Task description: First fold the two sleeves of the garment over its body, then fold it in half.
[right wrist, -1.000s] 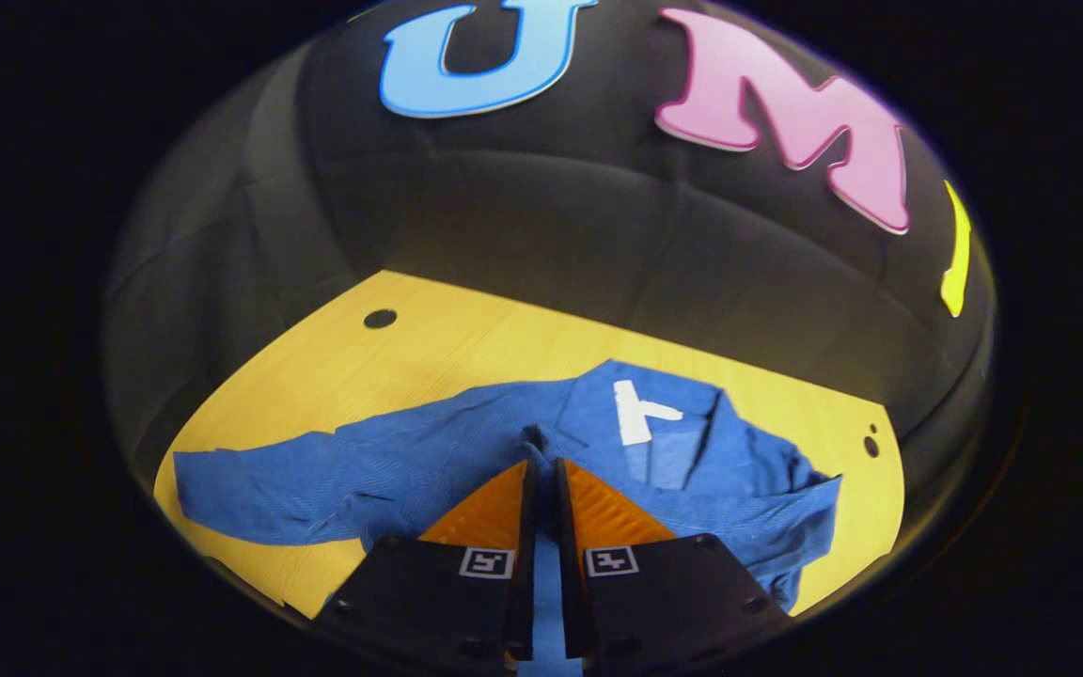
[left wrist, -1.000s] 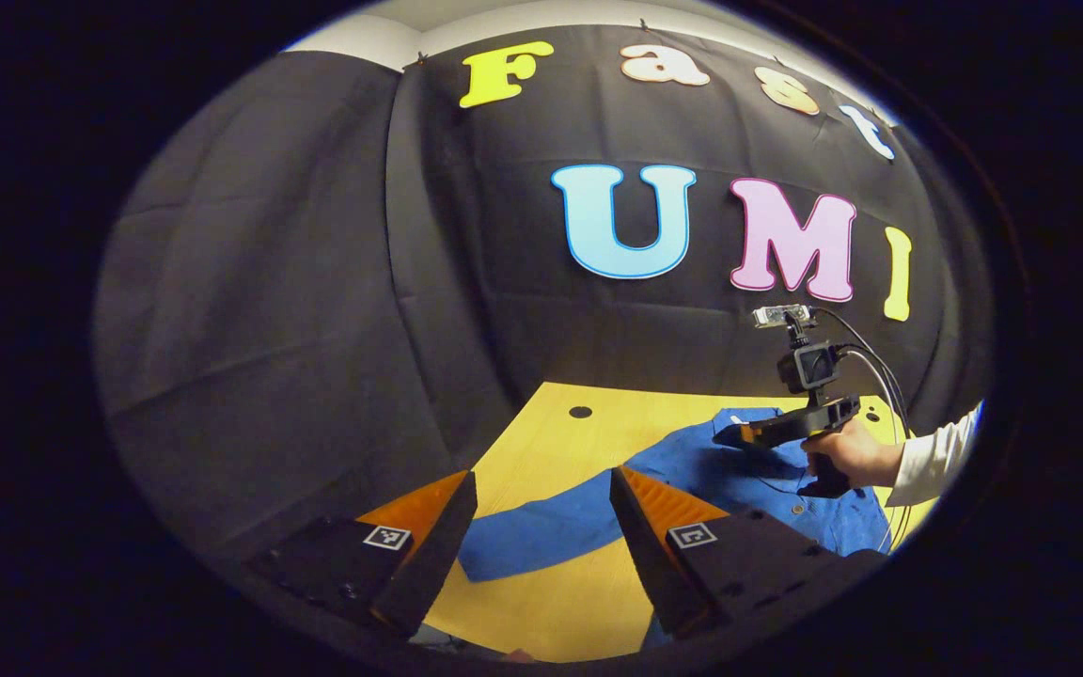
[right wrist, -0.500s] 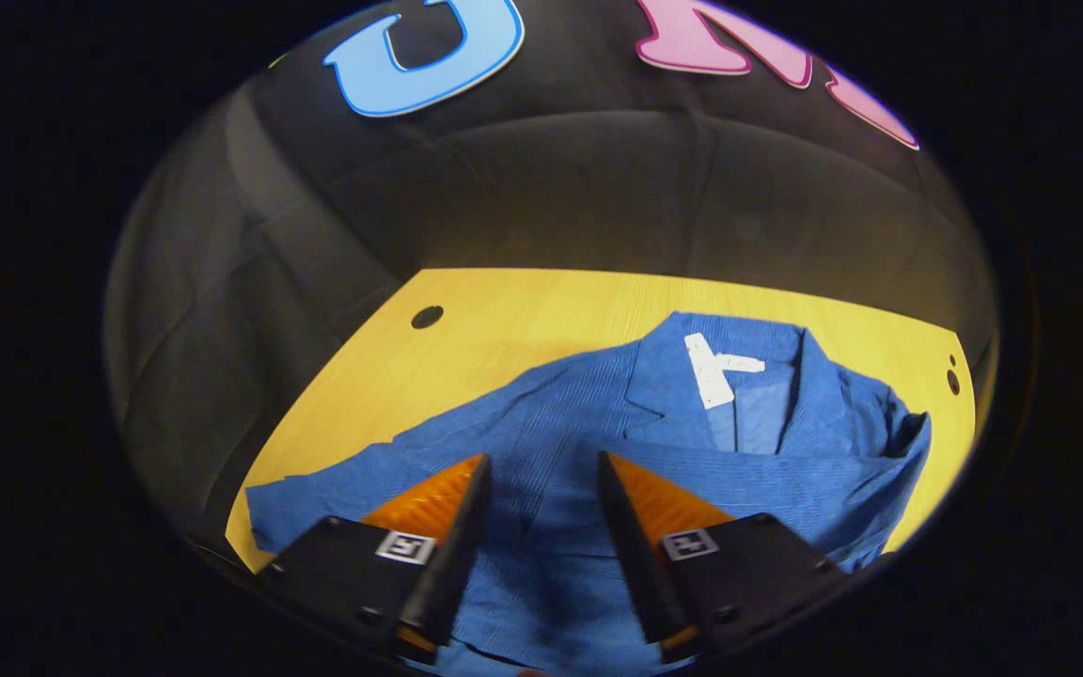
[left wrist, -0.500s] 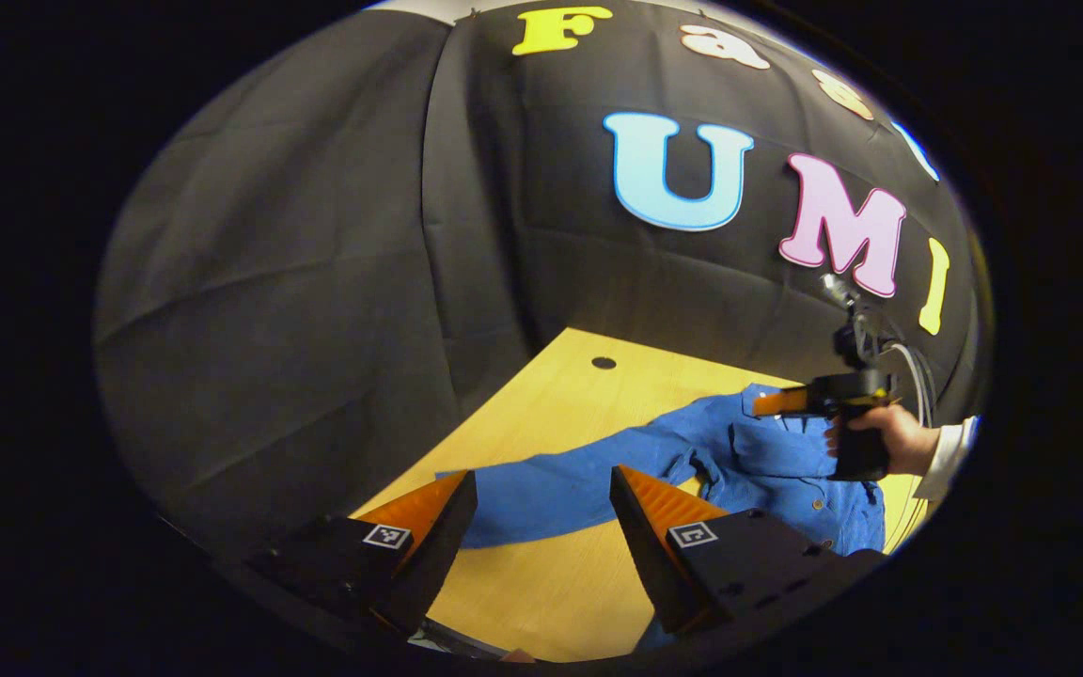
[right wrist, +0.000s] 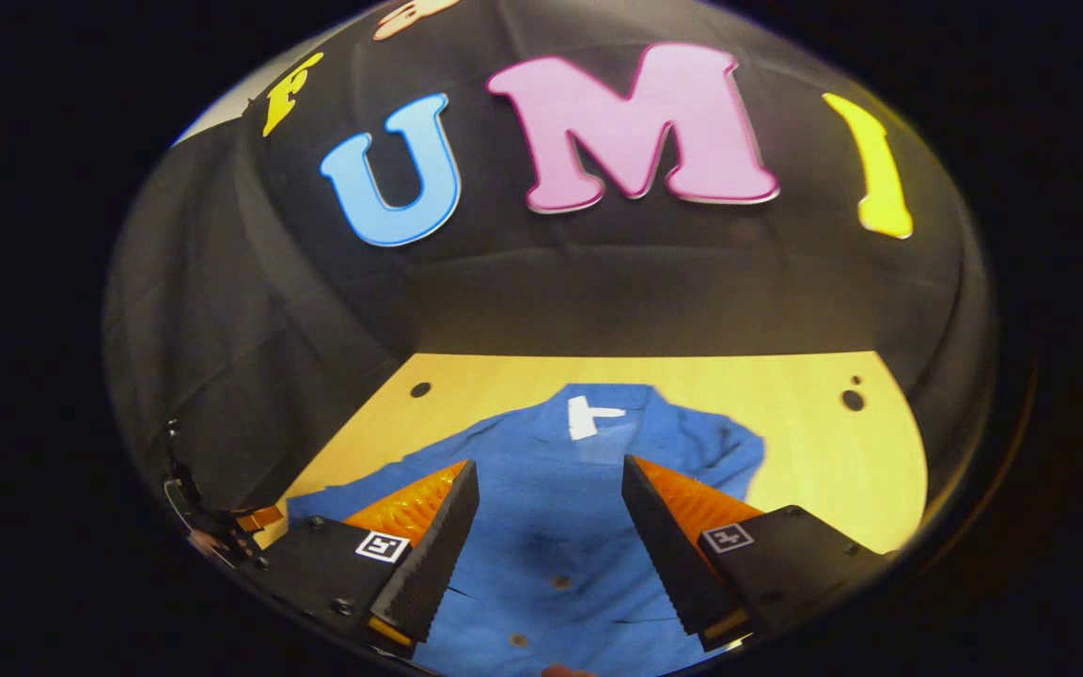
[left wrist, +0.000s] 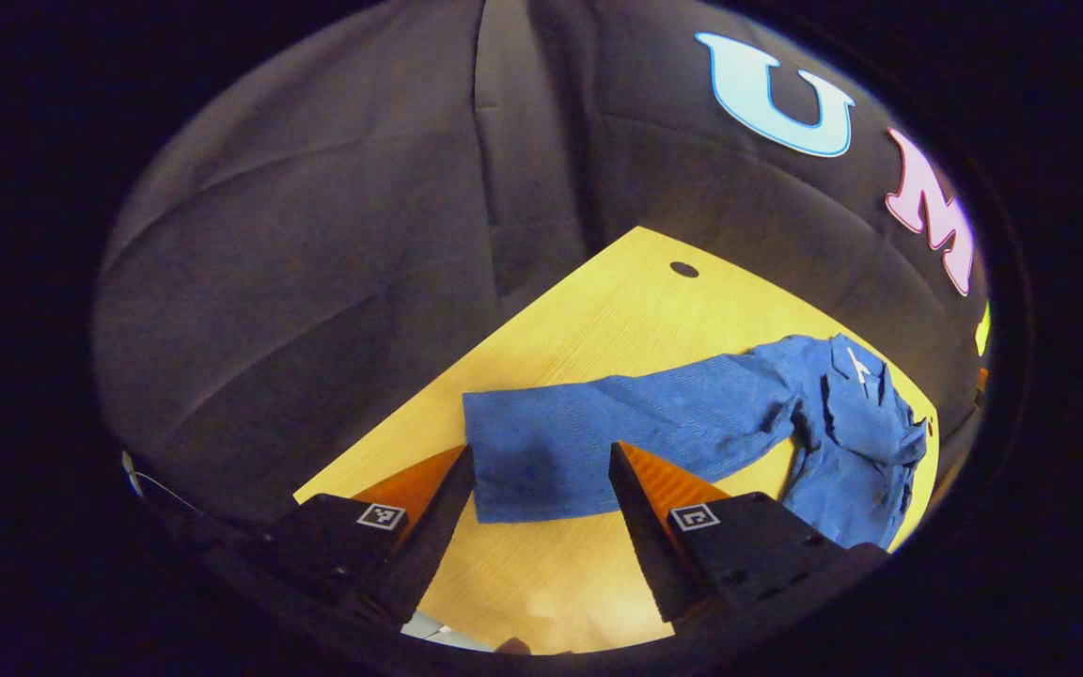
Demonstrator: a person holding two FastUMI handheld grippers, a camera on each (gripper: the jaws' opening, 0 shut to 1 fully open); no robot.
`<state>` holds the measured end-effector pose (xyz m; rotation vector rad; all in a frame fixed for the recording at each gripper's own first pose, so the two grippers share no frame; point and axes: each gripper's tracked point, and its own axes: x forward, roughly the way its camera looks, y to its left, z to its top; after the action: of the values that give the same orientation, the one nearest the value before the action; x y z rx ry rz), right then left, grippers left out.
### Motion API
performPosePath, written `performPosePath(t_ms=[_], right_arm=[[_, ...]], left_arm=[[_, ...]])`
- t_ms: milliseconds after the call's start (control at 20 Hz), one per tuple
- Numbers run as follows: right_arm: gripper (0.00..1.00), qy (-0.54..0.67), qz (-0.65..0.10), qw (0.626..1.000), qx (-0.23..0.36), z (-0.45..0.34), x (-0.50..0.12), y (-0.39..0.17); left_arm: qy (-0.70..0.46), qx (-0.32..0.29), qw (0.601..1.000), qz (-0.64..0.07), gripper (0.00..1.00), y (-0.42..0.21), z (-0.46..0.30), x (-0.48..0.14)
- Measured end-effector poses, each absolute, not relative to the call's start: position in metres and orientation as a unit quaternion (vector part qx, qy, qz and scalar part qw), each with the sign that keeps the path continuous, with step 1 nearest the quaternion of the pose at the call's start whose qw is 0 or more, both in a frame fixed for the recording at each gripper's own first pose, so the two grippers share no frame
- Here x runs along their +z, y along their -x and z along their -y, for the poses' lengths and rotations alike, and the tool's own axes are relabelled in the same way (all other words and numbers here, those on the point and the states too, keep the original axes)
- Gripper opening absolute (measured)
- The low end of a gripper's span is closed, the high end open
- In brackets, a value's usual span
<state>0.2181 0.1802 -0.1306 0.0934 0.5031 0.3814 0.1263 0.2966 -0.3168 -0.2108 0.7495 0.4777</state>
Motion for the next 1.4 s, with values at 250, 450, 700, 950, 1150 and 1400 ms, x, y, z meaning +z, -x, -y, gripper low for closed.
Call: performPosePath(t_ms=[250,450,700,950,1150,1400], right_arm=[[0.97,-0.043,-0.285,0.951,0.111,-0.094,-0.157,-0.179],[0.97,-0.078,-0.3,0.947,0.088,-0.078,-0.165,-0.158],[0.98,-0.084,-0.3,0.945,0.096,-0.079,-0.16,-0.146],[0.98,-0.083,-0.305,0.944,0.096,-0.07,-0.163,-0.132],[0.97,-0.1,-0.309,0.941,0.092,-0.063,-0.167,-0.129],[0.98,-0.104,-0.309,0.942,0.086,-0.044,-0.175,-0.12]], left_arm=[[0.082,0.26,0.871,-0.409,0.85,-0.12,-0.319,-0.36],[0.08,0.245,0.872,-0.416,0.74,-0.141,-0.321,-0.385],[0.072,0.212,0.876,-0.428,0.09,-0.166,-0.314,-0.377],[0.075,0.156,0.895,-0.411,0.0,-0.185,-0.292,-0.34],[0.091,0.065,0.934,-0.34,0.0,-0.237,-0.217,-0.263],[0.085,-0.089,0.969,-0.213,0.0,-0.309,-0.071,-0.146]])
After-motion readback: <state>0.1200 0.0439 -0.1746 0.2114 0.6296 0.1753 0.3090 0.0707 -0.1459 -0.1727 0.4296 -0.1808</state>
